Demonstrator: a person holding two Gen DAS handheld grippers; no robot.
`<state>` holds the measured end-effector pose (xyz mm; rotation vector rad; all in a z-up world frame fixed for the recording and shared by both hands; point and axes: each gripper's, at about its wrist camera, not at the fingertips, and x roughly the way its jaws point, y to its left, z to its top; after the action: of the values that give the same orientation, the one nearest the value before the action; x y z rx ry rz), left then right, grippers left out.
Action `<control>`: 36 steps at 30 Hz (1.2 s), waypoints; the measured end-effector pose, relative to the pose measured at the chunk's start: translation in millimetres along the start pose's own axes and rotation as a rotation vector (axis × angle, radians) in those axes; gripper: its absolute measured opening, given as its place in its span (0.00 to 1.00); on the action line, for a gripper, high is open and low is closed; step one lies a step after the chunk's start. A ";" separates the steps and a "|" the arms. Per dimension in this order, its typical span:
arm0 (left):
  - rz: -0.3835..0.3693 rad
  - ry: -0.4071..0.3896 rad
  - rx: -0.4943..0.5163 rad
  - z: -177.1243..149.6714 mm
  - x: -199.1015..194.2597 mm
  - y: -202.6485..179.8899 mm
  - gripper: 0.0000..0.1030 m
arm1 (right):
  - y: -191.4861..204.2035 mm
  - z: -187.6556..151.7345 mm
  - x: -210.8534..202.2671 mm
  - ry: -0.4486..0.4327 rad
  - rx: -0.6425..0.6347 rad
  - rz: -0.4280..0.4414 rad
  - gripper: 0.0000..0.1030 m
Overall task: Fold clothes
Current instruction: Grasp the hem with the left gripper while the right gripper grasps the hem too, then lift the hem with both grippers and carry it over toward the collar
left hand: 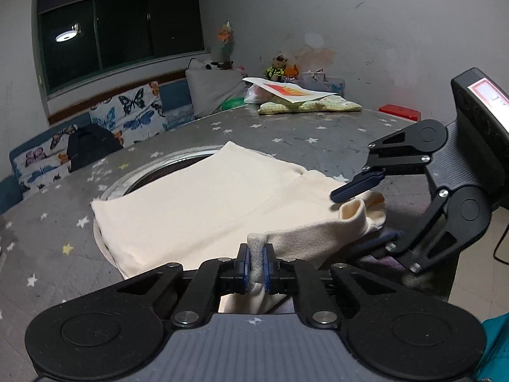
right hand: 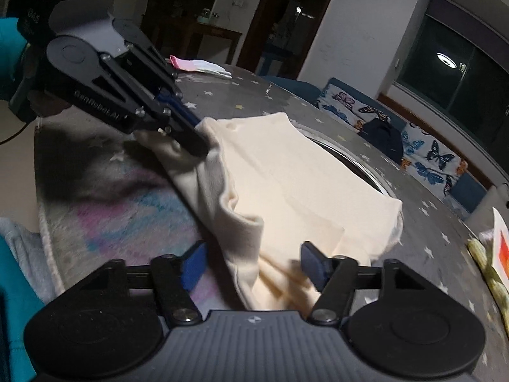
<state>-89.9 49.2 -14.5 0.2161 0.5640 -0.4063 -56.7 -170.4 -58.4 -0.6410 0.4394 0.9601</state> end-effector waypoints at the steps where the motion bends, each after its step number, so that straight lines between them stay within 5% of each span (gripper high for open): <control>1: -0.005 -0.002 -0.001 -1.2 -1.1 0.4 0.09 | -2.2 0.9 2.5 -0.001 0.003 0.012 0.45; 7: 0.001 0.003 0.058 -15.2 -12.0 -9.1 0.25 | -9.7 -0.8 5.3 0.011 0.042 0.064 0.27; 12: 0.026 0.023 0.160 -30.3 -16.1 -20.1 0.44 | -11.5 -1.2 4.4 0.010 0.073 0.067 0.23; 18: 0.061 0.037 0.243 -41.7 -12.7 -28.2 0.42 | -9.2 -2.5 2.6 0.012 0.073 0.050 0.23; 21: 0.038 0.045 0.223 -39.0 -7.7 -25.0 0.17 | -7.5 -3.0 2.9 0.008 0.078 0.042 0.20; 23: 0.028 0.046 0.197 -37.4 -6.0 -22.7 0.12 | -6.7 -2.0 2.2 0.003 0.082 0.039 0.15; 36: -0.012 -0.029 0.121 -25.5 -50.7 -26.5 0.10 | 6.9 10.7 -34.7 -0.039 0.073 0.060 0.11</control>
<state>-152.4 49.0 -9.6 0.3226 0.5125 -0.4553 -79.5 -181.5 -31.6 -0.5444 0.4597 1.0073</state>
